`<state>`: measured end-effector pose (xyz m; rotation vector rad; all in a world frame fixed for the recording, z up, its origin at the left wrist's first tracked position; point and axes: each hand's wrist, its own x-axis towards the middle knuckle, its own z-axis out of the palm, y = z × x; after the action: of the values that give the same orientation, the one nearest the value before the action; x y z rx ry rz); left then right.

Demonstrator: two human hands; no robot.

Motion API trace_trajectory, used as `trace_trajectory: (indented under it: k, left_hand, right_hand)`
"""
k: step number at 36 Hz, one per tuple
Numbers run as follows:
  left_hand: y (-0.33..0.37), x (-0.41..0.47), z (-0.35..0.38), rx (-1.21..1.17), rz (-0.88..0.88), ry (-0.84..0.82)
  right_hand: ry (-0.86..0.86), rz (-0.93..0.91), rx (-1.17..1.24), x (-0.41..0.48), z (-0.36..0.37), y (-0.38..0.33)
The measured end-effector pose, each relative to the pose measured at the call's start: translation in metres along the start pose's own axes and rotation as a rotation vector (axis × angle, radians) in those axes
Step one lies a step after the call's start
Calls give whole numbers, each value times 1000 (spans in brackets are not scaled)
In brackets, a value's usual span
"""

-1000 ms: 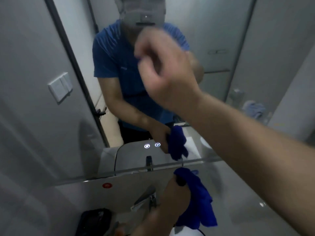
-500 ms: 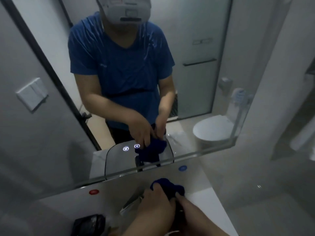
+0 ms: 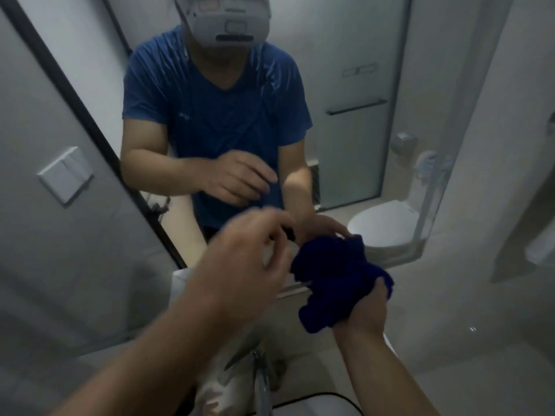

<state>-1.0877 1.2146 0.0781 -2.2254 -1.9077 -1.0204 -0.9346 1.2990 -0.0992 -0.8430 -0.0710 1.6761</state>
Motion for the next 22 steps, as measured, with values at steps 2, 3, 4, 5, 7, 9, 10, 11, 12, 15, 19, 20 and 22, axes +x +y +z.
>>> trace_trajectory:
  k: [2,3,4,5,7,9,10,11,12,15,19,20,22]
  left_hand:
    - [-3,35,-30,94,189,186]
    - [-5,52,-43,158,292,261]
    - [-7,68,-53,242,373,317]
    - [-8,81,-61,344,421,365]
    - [-8,100,-69,519,462,448]
    - [-8,110,-68,615,510,487]
    - [-7,114,-66,652,538,495]
    - [-7,117,-64,688,565,500]
    - [-7,120,-63,716,586,506]
    - [-15,124,-62,765,630,545]
    - [-20,127,-59,818,622,563]
    - [-20,127,-59,824,618,561]
    - [-21,127,-58,835,613,557]
  right_hand:
    - [80,-128,10,9,-3,-7]
    - [108,-163,17,11,-3,-10]
    - [126,-164,17,12,-3,-13]
    - [142,-147,13,14,-2,-13]
    - [138,-78,-4,16,0,-7]
    - [118,11,-41,8,4,8]
    - [99,45,-99,5,8,17]
    - [42,59,-185,-4,11,26]
    - [-45,73,-269,-9,12,36]
    - [-108,98,-465,-11,7,67]
    - [-311,127,-517,-10,-10,96]
    - [-376,131,-482,-9,-12,98]
    - [-423,194,-423,-9,-11,99]
